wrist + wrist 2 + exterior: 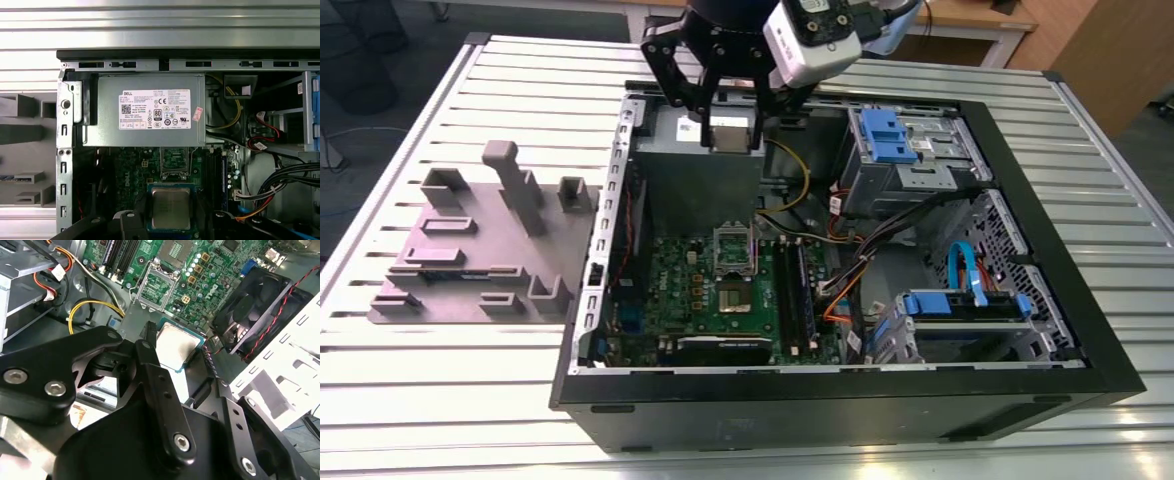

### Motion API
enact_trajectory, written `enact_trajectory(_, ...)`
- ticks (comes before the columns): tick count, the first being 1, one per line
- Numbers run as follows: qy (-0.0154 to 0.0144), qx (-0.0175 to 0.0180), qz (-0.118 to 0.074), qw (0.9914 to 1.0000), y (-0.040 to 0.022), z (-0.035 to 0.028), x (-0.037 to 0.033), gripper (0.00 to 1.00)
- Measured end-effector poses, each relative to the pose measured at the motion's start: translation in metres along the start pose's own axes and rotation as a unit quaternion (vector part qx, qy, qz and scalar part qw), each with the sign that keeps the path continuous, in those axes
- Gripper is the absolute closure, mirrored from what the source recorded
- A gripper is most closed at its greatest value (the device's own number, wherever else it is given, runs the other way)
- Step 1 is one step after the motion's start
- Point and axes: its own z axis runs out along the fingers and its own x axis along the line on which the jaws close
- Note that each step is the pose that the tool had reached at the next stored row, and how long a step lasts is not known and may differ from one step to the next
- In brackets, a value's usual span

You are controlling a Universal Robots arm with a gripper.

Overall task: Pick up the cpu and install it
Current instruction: 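Place the cpu into insertion slot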

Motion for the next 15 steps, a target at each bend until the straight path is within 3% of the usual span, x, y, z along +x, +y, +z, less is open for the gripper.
enact_trajectory(15,0.0,0.0001,0.0,1.0,-0.0043,0.0033,-0.004,0.53)
